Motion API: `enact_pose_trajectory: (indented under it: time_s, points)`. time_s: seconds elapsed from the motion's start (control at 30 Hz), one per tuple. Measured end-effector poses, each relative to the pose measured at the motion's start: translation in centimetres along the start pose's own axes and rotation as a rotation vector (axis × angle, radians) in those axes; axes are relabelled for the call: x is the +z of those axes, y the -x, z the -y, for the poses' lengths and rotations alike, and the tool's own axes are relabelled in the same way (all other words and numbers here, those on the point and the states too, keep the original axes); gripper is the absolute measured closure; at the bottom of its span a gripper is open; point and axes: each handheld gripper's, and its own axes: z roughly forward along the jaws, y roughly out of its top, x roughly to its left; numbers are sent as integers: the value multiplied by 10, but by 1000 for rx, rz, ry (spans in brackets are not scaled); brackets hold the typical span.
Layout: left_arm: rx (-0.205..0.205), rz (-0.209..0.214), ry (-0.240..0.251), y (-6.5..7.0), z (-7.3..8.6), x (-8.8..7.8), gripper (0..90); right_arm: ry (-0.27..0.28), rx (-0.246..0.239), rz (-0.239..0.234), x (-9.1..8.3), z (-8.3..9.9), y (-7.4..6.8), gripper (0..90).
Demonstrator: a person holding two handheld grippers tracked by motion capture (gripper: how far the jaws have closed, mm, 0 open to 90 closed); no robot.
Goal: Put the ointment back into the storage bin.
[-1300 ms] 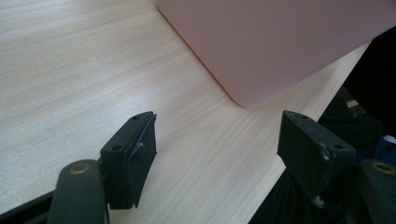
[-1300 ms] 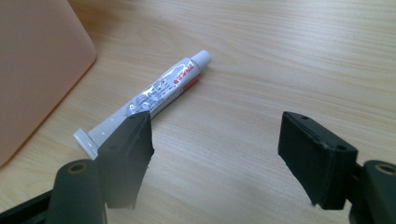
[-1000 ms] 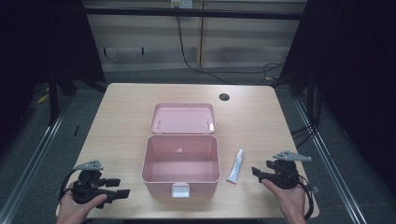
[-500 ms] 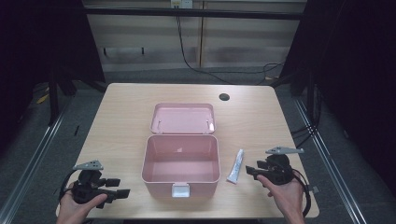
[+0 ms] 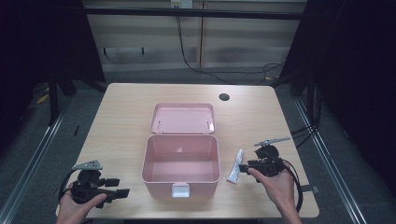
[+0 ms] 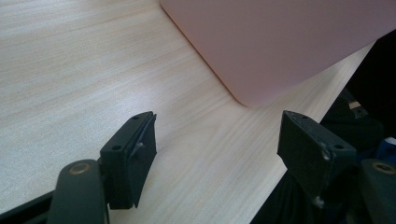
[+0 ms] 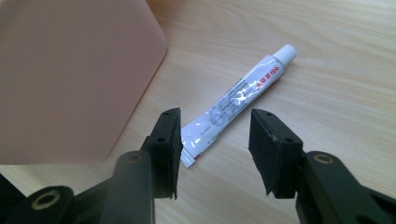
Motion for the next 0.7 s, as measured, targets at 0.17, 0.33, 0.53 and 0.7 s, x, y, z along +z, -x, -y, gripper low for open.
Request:
enact_pose_trajectory:
  time_s: [0.17, 0.33, 0.53, 0.7]
  points:
    - [-1, -8, -1, 0, 0, 0, 280, -76, 35, 15, 7, -12, -3, 558]
    - [-1, -5, -2, 0, 0, 0, 281, -148, 51, 50, 11, -22, -6, 549]
    - [-1, -10, -4, -1, 0, 0, 281, -224, 109, 62, 24, -35, 1, 546]
    - [-11, -14, -2, -1, 0, 0, 287, -281, 137, 73, 36, -43, 6, 545]
